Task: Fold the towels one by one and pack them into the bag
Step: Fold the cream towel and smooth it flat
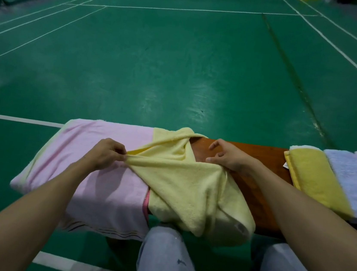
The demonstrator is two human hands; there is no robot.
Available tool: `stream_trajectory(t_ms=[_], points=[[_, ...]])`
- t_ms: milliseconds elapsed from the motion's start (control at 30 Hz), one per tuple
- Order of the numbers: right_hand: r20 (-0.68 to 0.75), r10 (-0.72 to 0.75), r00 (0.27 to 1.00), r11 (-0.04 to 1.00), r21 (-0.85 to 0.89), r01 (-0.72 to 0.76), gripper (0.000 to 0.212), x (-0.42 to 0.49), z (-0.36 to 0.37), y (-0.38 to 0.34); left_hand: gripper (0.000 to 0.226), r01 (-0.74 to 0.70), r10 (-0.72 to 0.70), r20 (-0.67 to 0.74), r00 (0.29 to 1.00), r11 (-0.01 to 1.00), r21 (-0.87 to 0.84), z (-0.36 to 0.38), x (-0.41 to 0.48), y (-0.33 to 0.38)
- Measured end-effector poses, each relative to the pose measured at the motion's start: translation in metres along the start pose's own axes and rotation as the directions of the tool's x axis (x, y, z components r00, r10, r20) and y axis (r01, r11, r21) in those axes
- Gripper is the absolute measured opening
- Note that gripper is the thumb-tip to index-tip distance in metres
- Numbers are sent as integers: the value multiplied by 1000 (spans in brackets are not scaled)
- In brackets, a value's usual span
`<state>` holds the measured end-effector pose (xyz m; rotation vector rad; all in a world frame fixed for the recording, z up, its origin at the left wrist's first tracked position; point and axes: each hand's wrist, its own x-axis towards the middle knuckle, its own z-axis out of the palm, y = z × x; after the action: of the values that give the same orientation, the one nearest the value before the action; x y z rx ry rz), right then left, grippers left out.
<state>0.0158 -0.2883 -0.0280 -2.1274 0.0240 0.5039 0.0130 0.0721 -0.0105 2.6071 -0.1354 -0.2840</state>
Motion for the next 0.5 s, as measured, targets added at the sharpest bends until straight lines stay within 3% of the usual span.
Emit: stream_trajectory(t_ms=[300, 500], points=[[190, 7, 982, 993, 110, -29, 41, 10, 2, -7, 13, 37, -38, -24, 999, 999, -39, -2, -3, -23], [94, -68, 993, 998, 17, 67, 57, 13, 1, -9, 13, 22, -23, -23, 999, 999, -40, 1, -4, -22]])
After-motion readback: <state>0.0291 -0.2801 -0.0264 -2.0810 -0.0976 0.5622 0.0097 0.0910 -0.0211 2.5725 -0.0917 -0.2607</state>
